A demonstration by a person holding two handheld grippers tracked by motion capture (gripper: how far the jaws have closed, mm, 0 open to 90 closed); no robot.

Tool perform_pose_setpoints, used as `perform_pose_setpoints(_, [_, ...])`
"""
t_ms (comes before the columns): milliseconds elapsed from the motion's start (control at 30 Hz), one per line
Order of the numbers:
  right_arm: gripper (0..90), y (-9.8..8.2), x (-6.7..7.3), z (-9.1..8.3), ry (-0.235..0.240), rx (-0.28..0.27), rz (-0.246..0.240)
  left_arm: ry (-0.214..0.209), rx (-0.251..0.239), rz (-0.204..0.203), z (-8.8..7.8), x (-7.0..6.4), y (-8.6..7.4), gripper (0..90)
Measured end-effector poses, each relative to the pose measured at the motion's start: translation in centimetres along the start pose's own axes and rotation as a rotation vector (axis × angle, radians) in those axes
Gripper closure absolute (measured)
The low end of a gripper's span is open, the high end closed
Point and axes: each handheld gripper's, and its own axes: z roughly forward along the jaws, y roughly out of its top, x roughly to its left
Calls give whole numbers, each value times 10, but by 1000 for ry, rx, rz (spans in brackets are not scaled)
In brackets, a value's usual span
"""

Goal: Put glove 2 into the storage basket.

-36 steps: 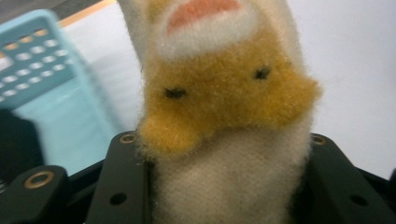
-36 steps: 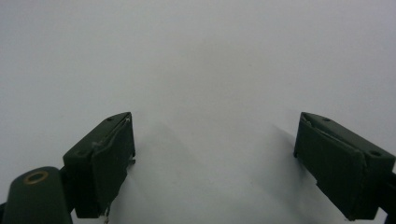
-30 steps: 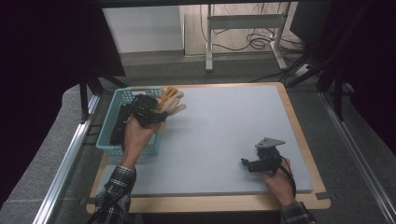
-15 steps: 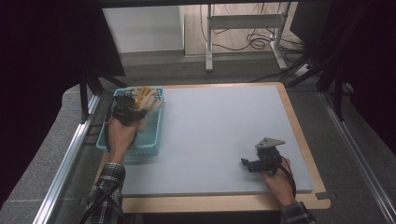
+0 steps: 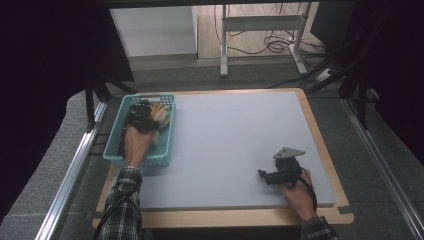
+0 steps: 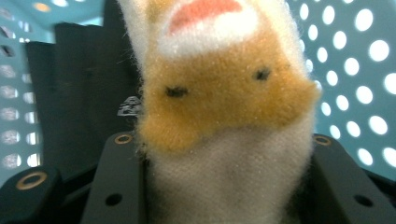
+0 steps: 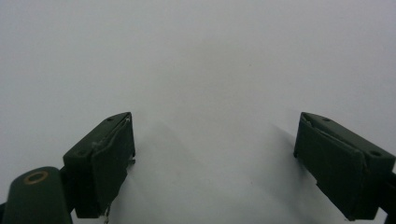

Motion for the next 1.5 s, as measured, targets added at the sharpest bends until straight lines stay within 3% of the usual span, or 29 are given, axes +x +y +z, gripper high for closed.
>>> perform_pose_setpoints(167, [121, 0, 0, 0, 0, 0, 0, -34, 54, 32, 12, -10, 6, 504])
perform_pose_setpoints(300, [121, 0, 0, 0, 0, 0, 0, -73, 94, 36, 17, -9, 8, 465])
perform_pose_setpoints(367, [120, 0, 0, 0, 0, 0, 0, -122, 141, 39, 19, -8, 9, 371])
perform_pose_setpoints(433, [121, 0, 0, 0, 0, 0, 0, -131, 159, 42, 19, -7, 9, 296])
perform_pose_setpoints(500, [121, 0, 0, 0, 0, 0, 0, -165, 158, 39, 17, -5, 8, 218])
perform_pose_setpoints(600, [120, 0, 0, 0, 0, 0, 0, -164, 156, 43, 12, -5, 6, 131])
perform_pose_setpoints(733, [120, 0, 0, 0, 0, 0, 0, -160, 120, 51, -2, 1, 6, 108])
perform_pose_setpoints(833, [121, 0, 0, 0, 0, 0, 0, -141, 69, 45, -13, 5, 5, 133])
perform_pose_setpoints(967, [120, 0, 0, 0, 0, 0, 0, -119, -7, 38, -26, 11, 4, 233])
perform_pose_setpoints(1100, [121, 0, 0, 0, 0, 0, 0, -112, -48, 48, -30, 11, 2, 320])
perform_pose_setpoints(1167, [121, 0, 0, 0, 0, 0, 0, -126, -43, 62, -27, 9, 1, 388])
perform_pose_setpoints(1267, [121, 0, 0, 0, 0, 0, 0, -92, -5, 67, -17, 5, 1, 413])
perform_pose_setpoints(1367, [121, 0, 0, 0, 0, 0, 0, -87, 16, 59, -5, 3, 2, 434])
perform_pose_setpoints(1433, [121, 0, 0, 0, 0, 0, 0, -74, 16, 74, -3, 1, 3, 522])
perform_pose_setpoints(1500, [120, 0, 0, 0, 0, 0, 0, -88, 13, 77, -5, -2, 4, 571])
